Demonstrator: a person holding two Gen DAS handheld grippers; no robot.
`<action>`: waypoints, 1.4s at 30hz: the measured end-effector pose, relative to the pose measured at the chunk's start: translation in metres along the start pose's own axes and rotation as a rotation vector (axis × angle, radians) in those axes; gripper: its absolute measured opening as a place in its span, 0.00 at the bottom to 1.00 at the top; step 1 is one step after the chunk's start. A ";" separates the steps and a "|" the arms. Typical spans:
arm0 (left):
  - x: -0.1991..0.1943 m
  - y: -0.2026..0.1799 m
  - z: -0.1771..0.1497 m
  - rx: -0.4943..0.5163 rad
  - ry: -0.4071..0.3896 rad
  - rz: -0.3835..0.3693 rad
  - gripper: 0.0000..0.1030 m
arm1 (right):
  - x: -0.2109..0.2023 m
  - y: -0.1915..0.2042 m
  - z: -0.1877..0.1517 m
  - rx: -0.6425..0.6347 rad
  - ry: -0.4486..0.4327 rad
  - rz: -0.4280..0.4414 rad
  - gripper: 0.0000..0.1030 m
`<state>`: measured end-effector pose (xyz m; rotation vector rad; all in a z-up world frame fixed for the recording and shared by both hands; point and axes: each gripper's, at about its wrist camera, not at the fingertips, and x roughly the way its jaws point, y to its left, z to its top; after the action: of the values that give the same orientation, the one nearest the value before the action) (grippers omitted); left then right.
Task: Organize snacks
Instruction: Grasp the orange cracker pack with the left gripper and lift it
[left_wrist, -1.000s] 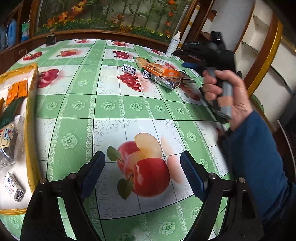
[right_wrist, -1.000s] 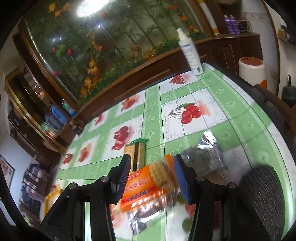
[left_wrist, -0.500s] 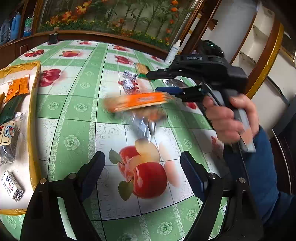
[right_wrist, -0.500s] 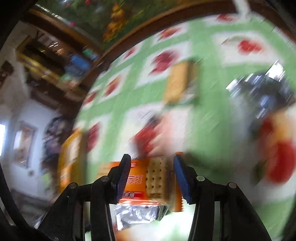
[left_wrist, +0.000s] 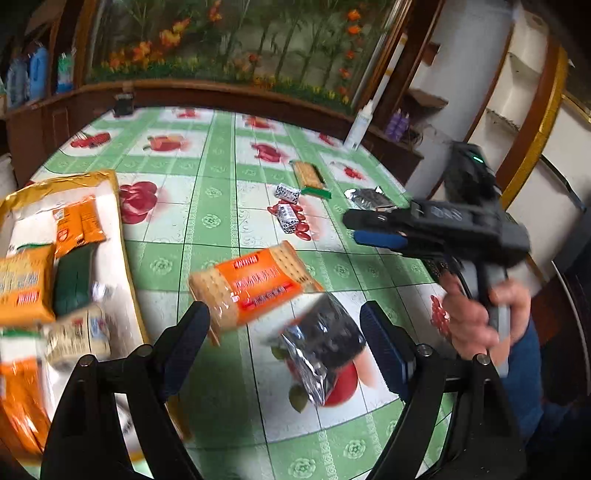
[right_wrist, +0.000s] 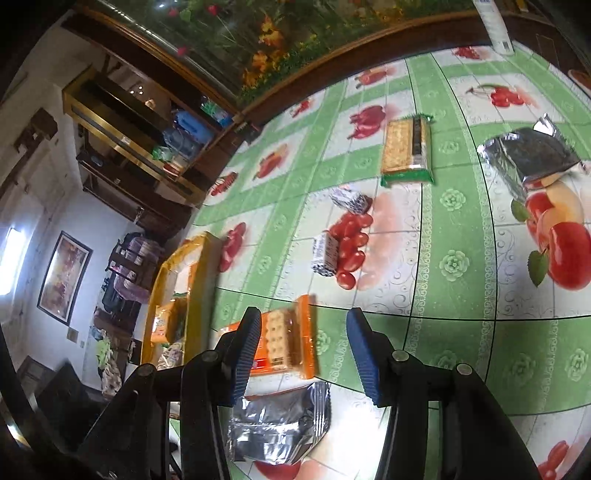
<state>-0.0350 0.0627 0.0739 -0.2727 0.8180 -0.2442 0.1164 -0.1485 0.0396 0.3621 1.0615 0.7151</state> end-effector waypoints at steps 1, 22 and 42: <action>0.005 0.003 0.009 -0.004 0.005 -0.008 0.81 | -0.001 0.000 0.002 0.004 -0.007 0.002 0.50; 0.102 -0.014 0.016 0.113 0.377 -0.018 0.81 | -0.010 -0.010 0.009 0.048 -0.042 0.022 0.51; 0.040 0.014 0.000 -0.019 0.105 0.210 0.51 | -0.003 0.015 -0.017 -0.071 -0.010 -0.012 0.56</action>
<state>-0.0066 0.0628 0.0421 -0.1905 0.9465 -0.0541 0.0956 -0.1406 0.0422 0.2975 1.0248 0.7374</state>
